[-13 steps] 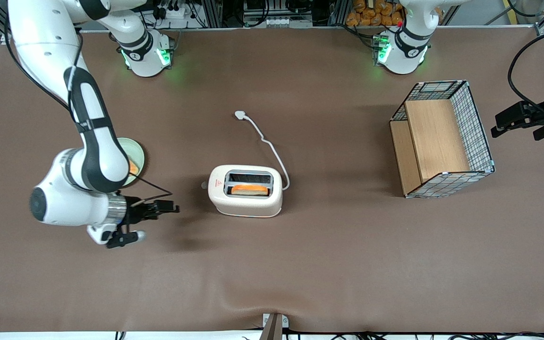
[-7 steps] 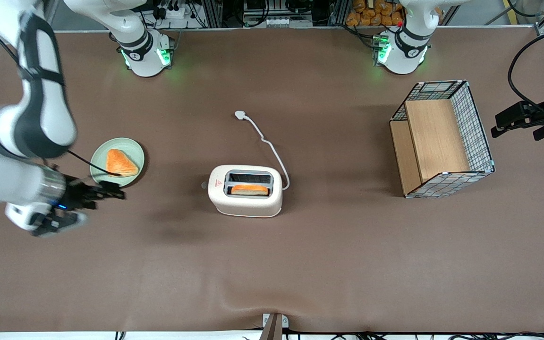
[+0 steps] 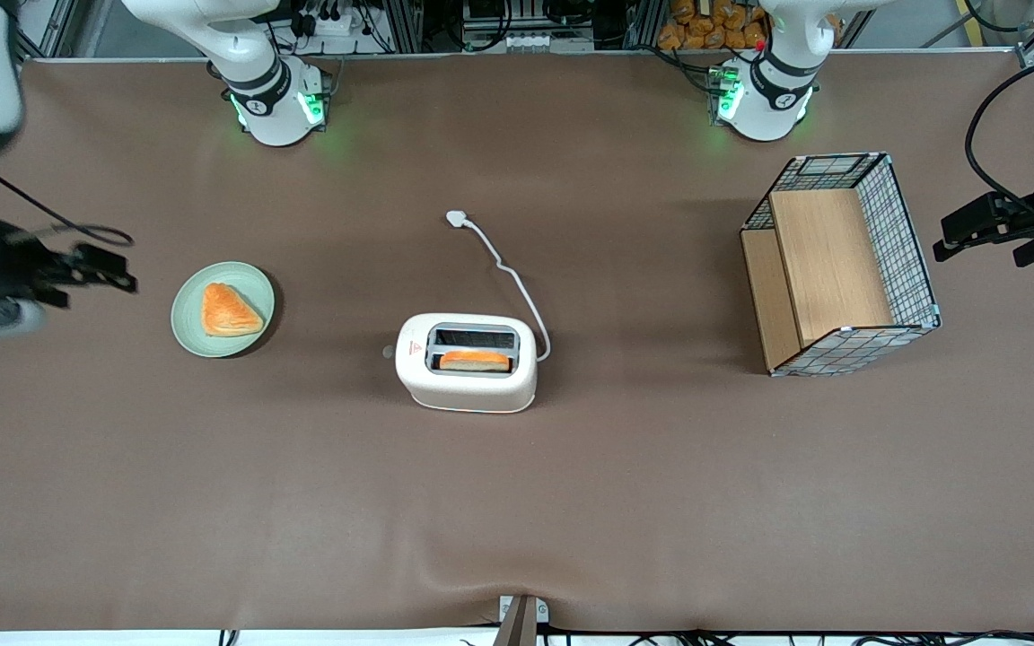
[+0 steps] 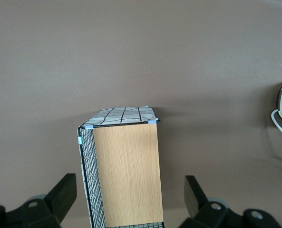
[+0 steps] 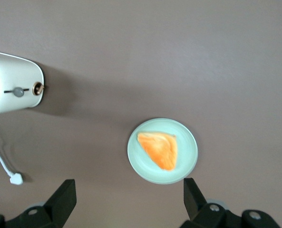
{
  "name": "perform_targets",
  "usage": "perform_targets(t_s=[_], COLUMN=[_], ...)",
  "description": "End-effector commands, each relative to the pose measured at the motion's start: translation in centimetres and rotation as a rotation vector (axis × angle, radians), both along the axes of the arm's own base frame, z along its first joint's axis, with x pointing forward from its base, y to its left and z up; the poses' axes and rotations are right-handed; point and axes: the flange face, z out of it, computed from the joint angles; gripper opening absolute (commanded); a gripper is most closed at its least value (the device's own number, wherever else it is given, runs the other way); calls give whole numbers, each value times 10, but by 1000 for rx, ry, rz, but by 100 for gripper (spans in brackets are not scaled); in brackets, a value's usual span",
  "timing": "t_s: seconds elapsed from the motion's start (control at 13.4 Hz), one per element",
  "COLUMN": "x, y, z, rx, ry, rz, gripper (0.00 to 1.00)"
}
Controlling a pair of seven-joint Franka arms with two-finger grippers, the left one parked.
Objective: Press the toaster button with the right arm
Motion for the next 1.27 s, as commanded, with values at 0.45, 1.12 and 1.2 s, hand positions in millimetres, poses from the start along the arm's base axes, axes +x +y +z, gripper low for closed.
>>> perform_targets(t_s=[0.45, 1.12, 1.2], x=[-60, -70, -69], y=[-23, -22, -23], z=[42, 66, 65], rx=[-39, -96, -96], ry=[70, 20, 22], rz=[-210, -229, -233], gripper=[100, 100, 100])
